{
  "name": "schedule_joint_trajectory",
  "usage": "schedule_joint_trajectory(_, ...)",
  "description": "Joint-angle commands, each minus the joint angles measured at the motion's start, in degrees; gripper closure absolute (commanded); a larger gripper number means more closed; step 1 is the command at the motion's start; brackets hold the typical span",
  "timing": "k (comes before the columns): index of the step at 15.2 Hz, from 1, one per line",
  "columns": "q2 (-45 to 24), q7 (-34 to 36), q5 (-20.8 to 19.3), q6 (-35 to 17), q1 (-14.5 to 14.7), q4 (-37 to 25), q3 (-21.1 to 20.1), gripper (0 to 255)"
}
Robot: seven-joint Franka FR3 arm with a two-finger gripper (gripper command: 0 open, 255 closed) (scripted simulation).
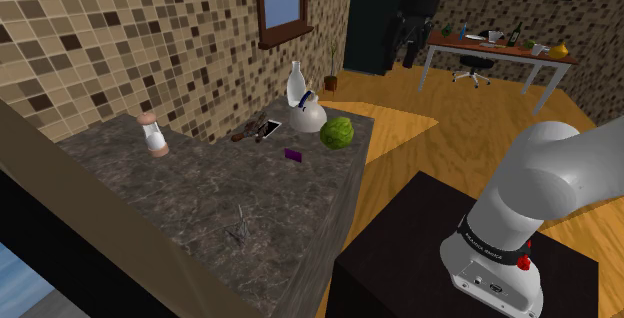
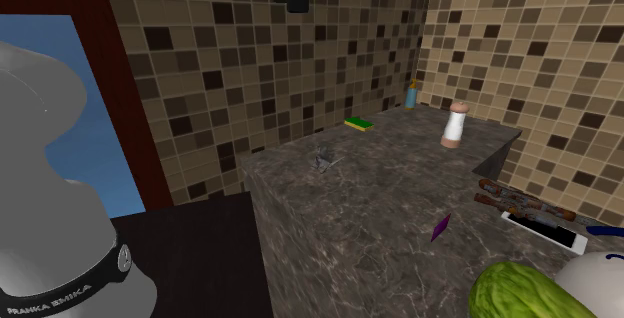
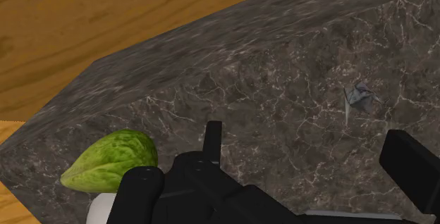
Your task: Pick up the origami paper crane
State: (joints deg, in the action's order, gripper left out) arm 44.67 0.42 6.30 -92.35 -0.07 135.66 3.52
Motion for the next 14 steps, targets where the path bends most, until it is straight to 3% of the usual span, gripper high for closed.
schedule_joint_trajectory(1,0.0,0.0,0.0,0.0,0.0,0.0,0.0,0)
schedule_joint_trajectory(14,-16.54,16.11,6.61,-18.43,2.85,3.9,-13.02,0)
